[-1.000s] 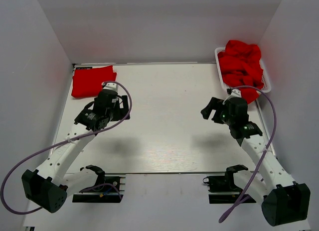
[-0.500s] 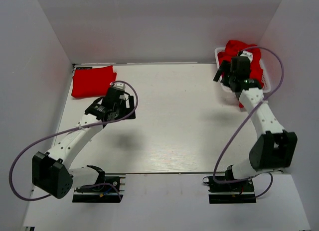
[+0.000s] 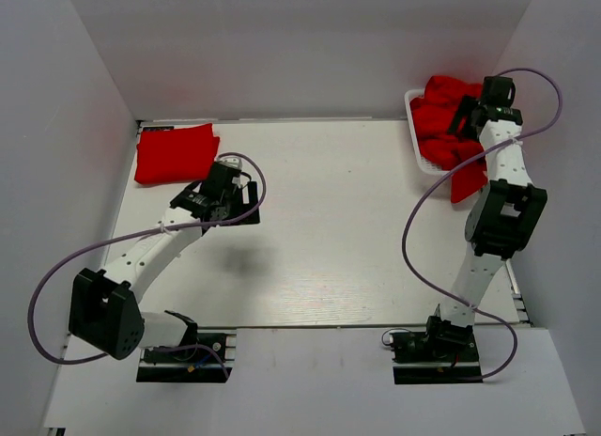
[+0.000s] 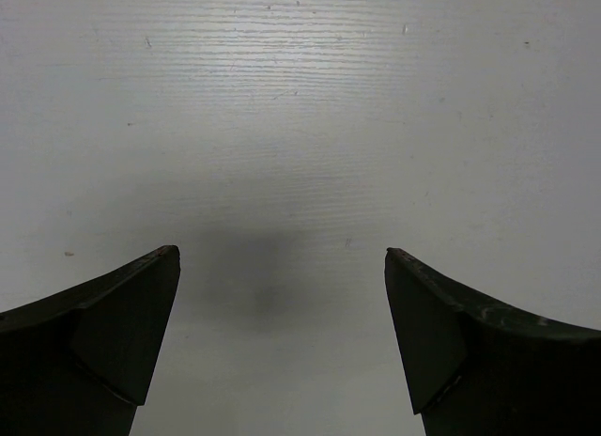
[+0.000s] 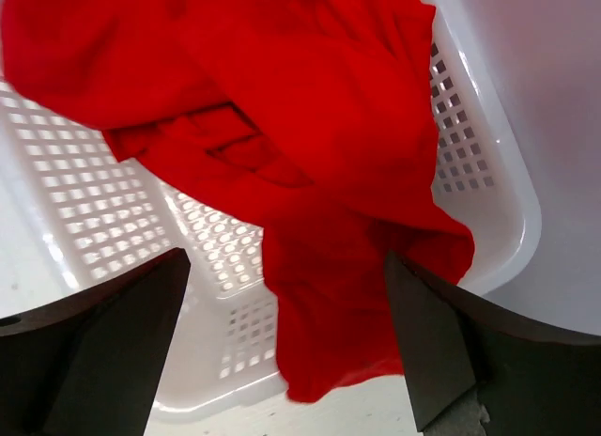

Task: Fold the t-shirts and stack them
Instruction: Grab crumpled tshirt from bin with the right arm, then move the tshirt to the center of the board

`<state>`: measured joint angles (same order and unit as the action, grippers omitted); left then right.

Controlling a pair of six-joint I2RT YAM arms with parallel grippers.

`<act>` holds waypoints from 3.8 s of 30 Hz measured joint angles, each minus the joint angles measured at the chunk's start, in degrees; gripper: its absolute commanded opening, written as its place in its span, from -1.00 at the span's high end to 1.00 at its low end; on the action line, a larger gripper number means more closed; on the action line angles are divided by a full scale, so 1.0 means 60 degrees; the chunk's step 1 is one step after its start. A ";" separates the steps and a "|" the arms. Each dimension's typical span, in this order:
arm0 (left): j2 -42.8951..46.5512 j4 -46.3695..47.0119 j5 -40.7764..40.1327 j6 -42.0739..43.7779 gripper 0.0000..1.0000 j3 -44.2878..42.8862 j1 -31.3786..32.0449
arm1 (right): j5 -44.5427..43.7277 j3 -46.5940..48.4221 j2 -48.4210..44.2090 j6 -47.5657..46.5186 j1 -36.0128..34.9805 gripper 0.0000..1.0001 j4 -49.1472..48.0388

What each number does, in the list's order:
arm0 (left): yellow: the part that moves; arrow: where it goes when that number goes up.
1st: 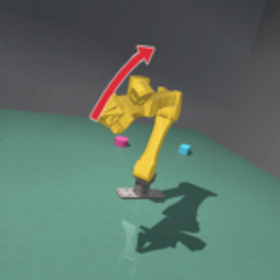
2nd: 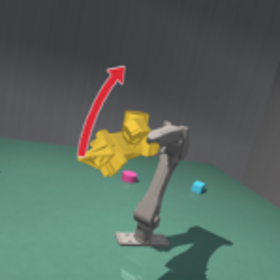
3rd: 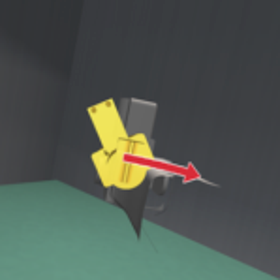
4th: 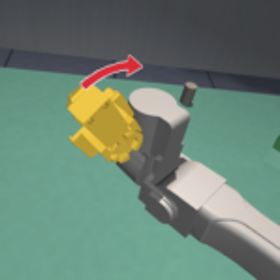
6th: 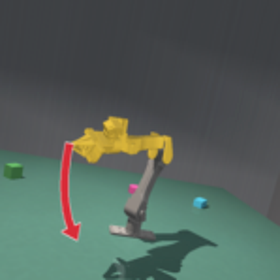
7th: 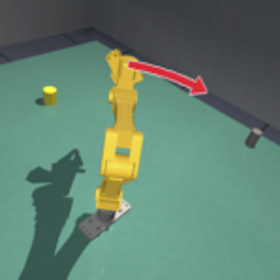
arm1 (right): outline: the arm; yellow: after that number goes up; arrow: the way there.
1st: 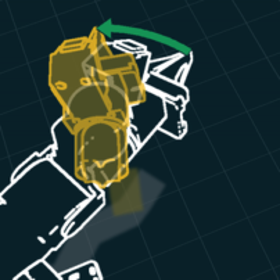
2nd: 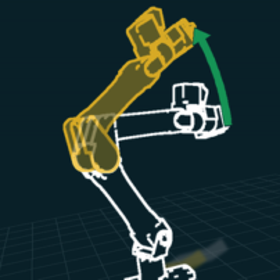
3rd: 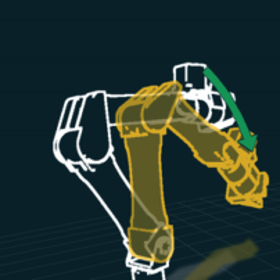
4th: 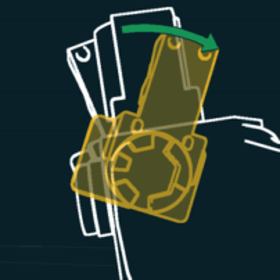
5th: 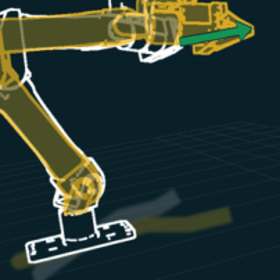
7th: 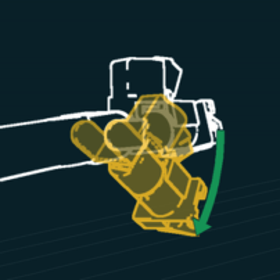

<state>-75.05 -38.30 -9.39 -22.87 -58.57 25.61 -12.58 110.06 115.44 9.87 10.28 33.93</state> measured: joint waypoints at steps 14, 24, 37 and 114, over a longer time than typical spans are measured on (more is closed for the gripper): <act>-0.0627 0.0113 -0.0007 0.0095 -1.00 -0.0018 0.0000 | 0.0707 0.0080 0.0914 -0.0878 0.0608 -0.80 0.0149; -0.0812 0.0168 -0.0076 0.0095 -1.00 -0.0109 0.0000 | 0.0849 -0.0204 0.1024 -0.1027 0.0608 1.00 0.0033; -0.0882 0.0168 -0.0189 0.0095 -1.00 -0.0127 0.0000 | 0.1311 -0.0965 0.0452 -0.0754 0.0608 1.00 -0.0656; 0.1184 -0.1381 -0.1246 -0.0466 -1.00 -0.0393 -0.0007 | 0.8888 -0.9107 -0.6397 0.2433 -0.4364 -0.34 -0.7206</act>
<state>-67.94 -46.59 -16.86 -25.67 -60.93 25.56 40.75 55.42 77.06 24.47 -15.90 -9.30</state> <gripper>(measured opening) 0.998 0.394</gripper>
